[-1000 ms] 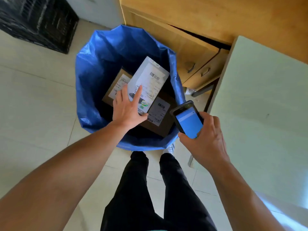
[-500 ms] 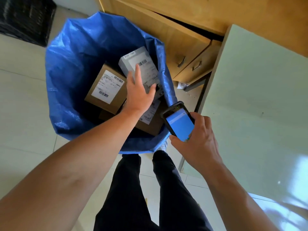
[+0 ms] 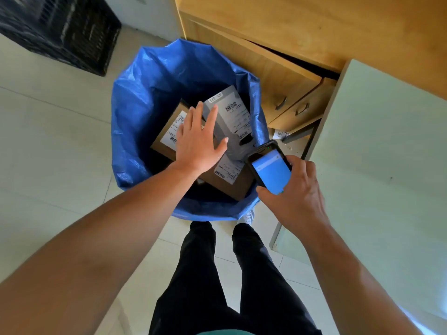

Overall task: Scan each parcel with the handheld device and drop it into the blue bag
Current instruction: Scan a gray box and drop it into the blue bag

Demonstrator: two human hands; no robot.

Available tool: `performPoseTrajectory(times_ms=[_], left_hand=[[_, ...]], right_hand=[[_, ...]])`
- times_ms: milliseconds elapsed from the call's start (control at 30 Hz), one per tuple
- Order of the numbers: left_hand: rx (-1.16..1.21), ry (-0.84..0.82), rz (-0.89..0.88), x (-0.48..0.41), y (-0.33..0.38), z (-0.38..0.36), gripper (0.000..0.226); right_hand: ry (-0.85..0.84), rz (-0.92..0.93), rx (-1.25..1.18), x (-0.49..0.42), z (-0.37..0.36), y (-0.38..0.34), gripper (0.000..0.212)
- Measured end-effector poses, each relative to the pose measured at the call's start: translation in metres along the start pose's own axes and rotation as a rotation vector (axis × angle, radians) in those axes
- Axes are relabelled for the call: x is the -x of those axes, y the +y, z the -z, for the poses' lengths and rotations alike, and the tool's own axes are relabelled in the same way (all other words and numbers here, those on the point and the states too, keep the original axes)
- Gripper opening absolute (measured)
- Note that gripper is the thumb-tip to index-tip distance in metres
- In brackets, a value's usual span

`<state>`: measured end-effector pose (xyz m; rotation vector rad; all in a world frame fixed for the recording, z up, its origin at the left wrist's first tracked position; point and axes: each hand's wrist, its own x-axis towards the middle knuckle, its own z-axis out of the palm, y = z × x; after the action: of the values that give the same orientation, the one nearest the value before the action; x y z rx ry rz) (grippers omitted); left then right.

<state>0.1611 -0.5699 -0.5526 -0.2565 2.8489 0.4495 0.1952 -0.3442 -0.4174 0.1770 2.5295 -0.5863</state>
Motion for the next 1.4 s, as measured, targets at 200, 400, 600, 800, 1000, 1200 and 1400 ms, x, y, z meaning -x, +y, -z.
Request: performPoseTrajectory(times_ms=[200,400,600,800,1000,1200,1400], left_hand=[[-0.078,0.074,-0.039,0.023,-0.011,0.065,0.082],[-0.161,0.126,-0.104,0.048,-0.022,0.132,0.082],[-0.235,0.176,-0.27,0.055,-0.022,0.18,0.079],[-0.264,0.195,-0.382,0.055,-0.001,0.202,0.082],[-0.277,0.162,-0.461,0.068,0.06,0.207,0.082],[-0.318,0.177,-0.607,0.091,0.17,0.199,0.082],[-0.34,0.19,-0.79,0.139,0.309,0.161,0.082]], right_hand=[[0.063,0.038,-0.022,0.019,0.022,-0.026,0.078],[0.124,0.066,-0.028,0.055,0.042,-0.058,0.081],[0.194,0.009,-0.082,0.102,0.06,-0.07,0.083],[0.271,-0.072,-0.109,0.148,0.072,-0.059,0.08],[0.366,-0.11,-0.164,0.182,0.085,-0.023,0.076],[0.485,-0.148,-0.241,0.214,0.115,0.055,0.075],[0.574,-0.241,-0.326,0.259,0.156,0.167,0.075]])
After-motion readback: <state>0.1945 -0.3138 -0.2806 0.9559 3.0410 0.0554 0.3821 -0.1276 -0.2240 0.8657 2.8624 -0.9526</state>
